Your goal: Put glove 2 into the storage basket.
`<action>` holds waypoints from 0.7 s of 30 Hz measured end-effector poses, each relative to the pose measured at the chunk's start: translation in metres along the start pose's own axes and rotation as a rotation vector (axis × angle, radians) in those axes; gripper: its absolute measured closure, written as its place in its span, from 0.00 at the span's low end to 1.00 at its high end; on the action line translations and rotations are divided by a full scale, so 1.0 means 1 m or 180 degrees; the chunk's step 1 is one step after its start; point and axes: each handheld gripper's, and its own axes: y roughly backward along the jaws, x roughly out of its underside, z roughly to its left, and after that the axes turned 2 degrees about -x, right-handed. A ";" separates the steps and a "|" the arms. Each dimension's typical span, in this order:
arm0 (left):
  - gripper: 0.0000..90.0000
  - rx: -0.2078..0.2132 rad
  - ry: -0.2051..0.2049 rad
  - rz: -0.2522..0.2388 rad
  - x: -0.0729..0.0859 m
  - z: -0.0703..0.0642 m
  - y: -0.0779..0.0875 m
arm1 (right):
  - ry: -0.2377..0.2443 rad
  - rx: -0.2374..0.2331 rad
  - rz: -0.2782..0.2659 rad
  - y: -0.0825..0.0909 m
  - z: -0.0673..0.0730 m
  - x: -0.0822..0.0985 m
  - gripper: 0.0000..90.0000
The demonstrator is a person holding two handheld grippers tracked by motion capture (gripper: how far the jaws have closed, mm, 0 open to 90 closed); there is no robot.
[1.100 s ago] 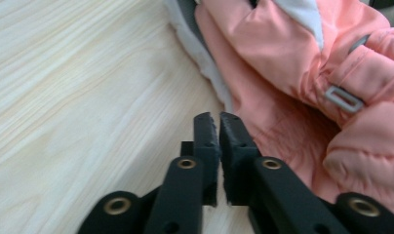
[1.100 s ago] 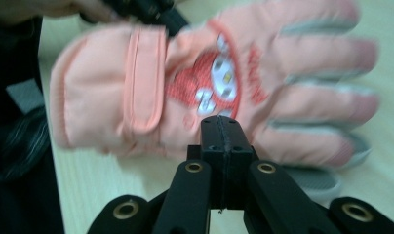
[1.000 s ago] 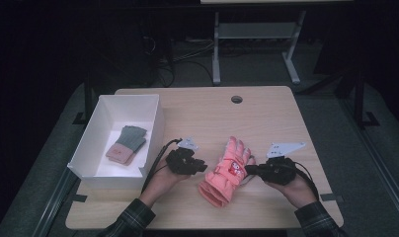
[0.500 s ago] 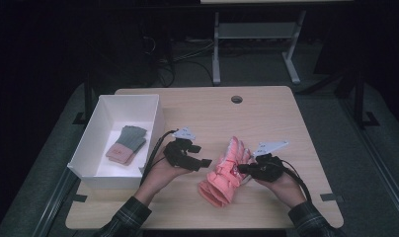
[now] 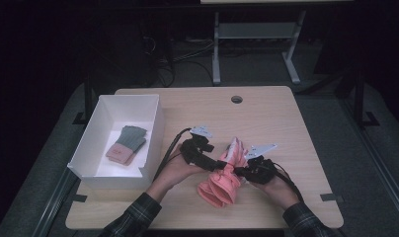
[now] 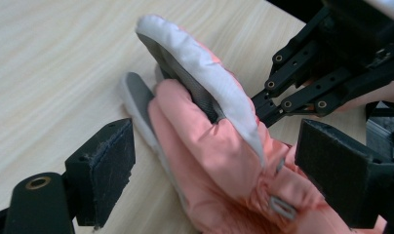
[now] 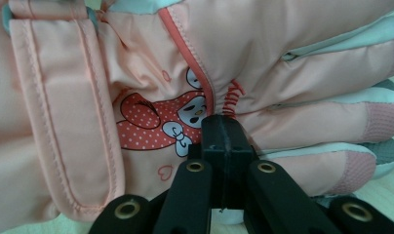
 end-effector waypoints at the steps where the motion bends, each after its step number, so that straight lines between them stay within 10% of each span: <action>1: 0.15 0.0012 0.0007 0.0029 0.000 0.001 -0.003 | -0.0006 0.0003 -0.0001 -0.001 0.000 0.000 1.00; 21: 0.14 0.0426 0.0406 0.0433 0.021 0.018 -0.053 | 0.0025 0.0003 0.0022 -0.005 0.001 0.002 1.00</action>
